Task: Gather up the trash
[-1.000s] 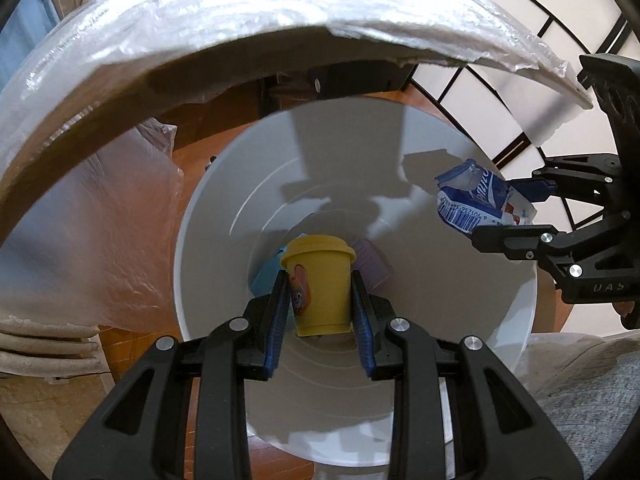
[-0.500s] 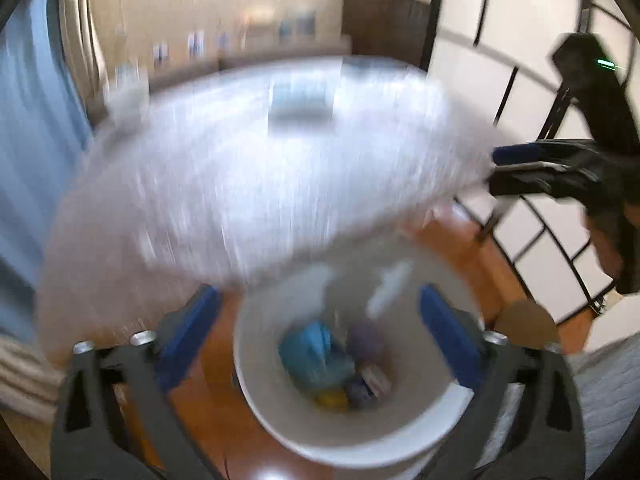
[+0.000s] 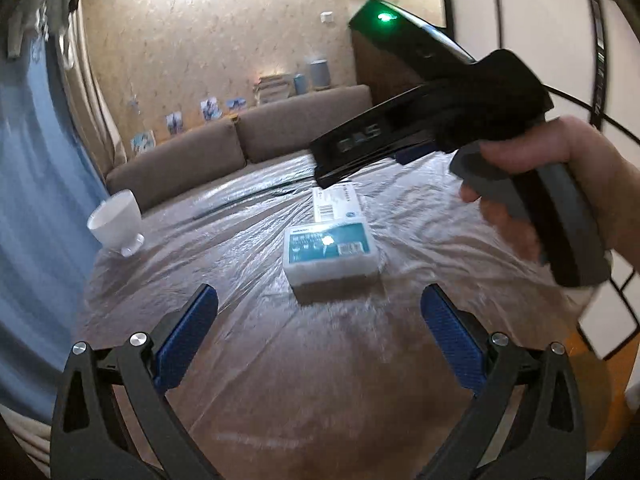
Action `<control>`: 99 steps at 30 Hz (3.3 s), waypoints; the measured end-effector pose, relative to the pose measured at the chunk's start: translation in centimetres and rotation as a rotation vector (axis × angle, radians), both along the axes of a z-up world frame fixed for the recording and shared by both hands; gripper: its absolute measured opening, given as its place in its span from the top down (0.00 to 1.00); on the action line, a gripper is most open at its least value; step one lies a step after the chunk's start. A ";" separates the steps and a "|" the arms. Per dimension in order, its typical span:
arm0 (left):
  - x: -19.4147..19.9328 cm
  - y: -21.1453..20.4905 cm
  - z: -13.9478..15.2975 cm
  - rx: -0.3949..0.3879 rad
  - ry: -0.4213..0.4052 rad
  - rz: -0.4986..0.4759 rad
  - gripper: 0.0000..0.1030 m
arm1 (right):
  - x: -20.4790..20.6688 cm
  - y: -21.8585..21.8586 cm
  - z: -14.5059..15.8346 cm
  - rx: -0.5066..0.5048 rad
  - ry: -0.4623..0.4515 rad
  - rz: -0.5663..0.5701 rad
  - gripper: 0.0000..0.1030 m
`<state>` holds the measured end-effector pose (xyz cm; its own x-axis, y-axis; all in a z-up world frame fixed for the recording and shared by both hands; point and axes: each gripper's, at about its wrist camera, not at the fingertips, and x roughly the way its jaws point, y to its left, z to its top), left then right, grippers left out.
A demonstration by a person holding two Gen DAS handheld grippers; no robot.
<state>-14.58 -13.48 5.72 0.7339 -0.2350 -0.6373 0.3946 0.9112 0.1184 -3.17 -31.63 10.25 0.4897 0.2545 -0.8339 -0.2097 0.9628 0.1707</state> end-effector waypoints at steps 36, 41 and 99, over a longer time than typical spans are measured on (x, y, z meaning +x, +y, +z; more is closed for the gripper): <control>7.3 -1.5 -3.4 -0.084 0.237 -0.011 0.18 | 4.6 2.2 -3.9 -0.259 0.002 0.099 0.43; 7.0 -1.6 -3.3 -0.081 0.240 -0.015 0.19 | 3.8 1.7 -3.9 -0.241 -0.006 0.102 0.47; -2.6 7.6 1.6 -0.155 0.127 0.031 0.19 | -16.2 -0.5 1.8 -0.021 -0.049 0.146 0.47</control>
